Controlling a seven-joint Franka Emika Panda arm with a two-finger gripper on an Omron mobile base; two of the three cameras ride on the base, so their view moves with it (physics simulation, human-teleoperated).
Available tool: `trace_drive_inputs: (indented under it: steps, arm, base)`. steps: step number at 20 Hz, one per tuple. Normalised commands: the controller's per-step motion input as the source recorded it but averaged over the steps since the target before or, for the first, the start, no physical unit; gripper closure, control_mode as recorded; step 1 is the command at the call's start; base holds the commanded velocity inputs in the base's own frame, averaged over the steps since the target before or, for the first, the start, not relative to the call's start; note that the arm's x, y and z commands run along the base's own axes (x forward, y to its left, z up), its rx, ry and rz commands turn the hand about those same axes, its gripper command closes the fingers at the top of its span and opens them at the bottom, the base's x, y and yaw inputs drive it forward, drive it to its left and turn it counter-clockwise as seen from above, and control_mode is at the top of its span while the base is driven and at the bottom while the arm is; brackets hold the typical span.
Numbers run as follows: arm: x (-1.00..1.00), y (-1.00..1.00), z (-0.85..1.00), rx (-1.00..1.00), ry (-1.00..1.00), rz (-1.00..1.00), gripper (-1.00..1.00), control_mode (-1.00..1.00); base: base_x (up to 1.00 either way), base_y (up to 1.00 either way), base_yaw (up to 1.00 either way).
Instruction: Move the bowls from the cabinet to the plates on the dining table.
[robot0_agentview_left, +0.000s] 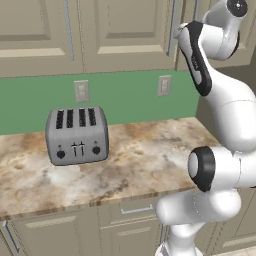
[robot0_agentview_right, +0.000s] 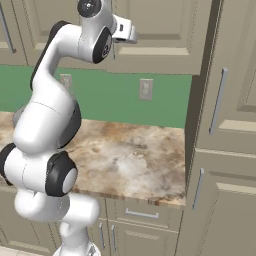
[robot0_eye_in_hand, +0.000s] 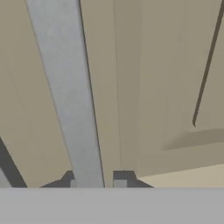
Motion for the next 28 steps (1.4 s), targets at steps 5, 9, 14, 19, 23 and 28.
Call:
trace_drive_inputs:
  steps: [5,9,14,19,23,28]
  arm:
    - [-0.23,-0.28,0.0,-0.02,-0.1,0.0,1.0,-1.0]
    - [-0.36,-0.32,0.0,0.0,-0.08,0.0,1.0,-1.0]
    - [-0.51,-0.37,0.0,0.0,-0.05,0.0,1.0,-1.0]
    - [-0.5,-0.45,0.0,0.0,-0.02,0.0,1.0,-1.0]
    - [-0.54,-0.51,0.0,0.0,0.0,0.0,1.0,-1.0]
    - [-0.55,-0.49,0.0,0.0,0.0,0.0,1.0,-1.0]
  base:
    - [0.0,0.0,0.0]
    - [0.0,0.0,0.0]
    - [0.0,0.0,0.0]
    - [0.0,0.0,0.0]
    - [0.0,0.0,0.0]
    - [0.0,0.0,0.0]
